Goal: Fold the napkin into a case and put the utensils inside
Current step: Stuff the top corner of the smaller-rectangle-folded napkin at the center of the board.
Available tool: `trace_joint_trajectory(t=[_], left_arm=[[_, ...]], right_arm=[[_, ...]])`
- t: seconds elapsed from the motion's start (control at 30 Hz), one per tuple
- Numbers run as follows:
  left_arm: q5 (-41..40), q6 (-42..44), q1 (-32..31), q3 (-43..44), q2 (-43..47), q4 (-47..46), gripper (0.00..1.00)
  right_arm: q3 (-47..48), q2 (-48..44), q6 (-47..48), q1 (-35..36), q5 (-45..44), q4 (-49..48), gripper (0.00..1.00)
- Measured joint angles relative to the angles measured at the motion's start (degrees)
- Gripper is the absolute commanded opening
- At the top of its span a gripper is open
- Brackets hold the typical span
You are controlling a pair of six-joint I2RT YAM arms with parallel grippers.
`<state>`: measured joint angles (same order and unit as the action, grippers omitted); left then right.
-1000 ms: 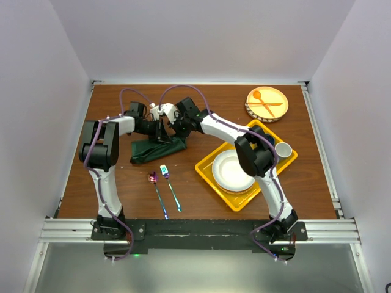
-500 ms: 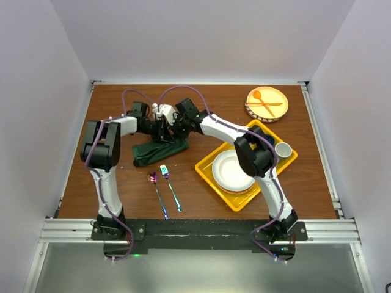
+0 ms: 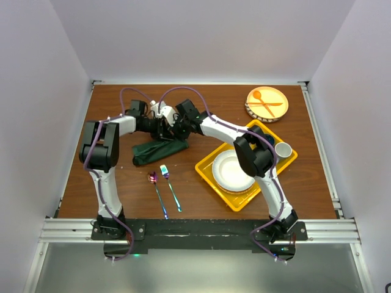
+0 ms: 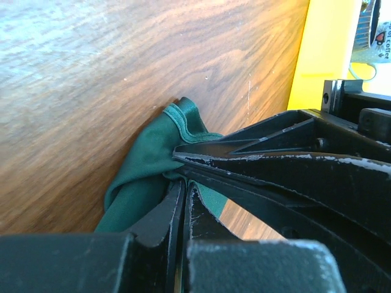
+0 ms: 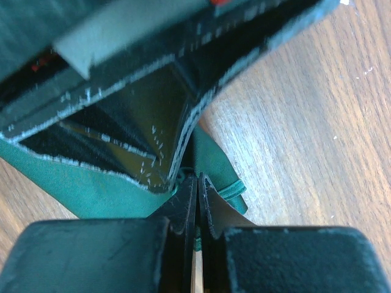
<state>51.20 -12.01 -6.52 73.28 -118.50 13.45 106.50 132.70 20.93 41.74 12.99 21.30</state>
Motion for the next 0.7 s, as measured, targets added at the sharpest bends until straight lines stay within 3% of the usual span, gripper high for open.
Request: trace_joint_trajectory(t=[0.7], left_arm=[[-0.7,2.8,2.7,0.0,-2.2,-0.5,0.00]], right_arm=[[1.0,0.0,-0.8,0.3,0.7,-0.7,0.00]])
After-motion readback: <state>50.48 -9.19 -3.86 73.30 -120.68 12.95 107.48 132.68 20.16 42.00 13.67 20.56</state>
